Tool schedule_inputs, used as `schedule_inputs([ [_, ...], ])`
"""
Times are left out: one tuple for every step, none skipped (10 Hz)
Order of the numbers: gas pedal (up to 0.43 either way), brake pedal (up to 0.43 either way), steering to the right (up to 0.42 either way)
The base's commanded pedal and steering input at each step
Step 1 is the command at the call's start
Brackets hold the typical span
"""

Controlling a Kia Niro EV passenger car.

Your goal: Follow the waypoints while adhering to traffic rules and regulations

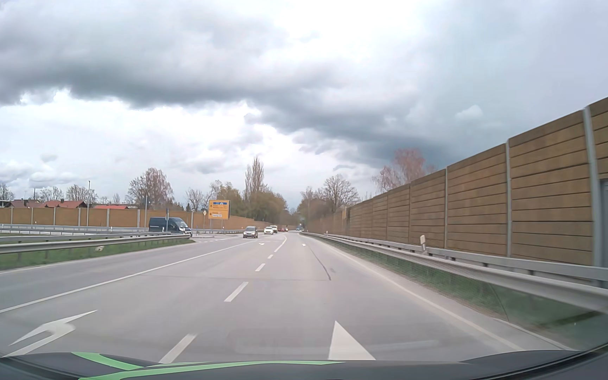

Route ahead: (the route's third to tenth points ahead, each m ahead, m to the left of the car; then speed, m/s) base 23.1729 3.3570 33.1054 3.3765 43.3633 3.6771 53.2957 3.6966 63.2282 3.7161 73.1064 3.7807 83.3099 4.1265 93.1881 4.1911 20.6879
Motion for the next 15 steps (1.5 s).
schedule_inputs([
  [0.177, 0.0, -0.002],
  [0.177, 0.0, -0.001],
  [0.177, 0.0, -0.001],
  [0.177, 0.0, -0.001],
  [0.177, 0.0, -0.001],
  [0.177, 0.0, -0.001],
  [0.177, 0.0, -0.001],
  [0.177, 0.0, 0.0],
  [0.177, 0.0, 0.001],
  [0.177, 0.0, 0.002],
  [0.177, 0.0, 0.003],
  [0.177, 0.0, 0.003],
  [0.177, 0.0, 0.003],
  [0.177, 0.0, 0.003],
  [0.177, 0.0, 0.0],
])
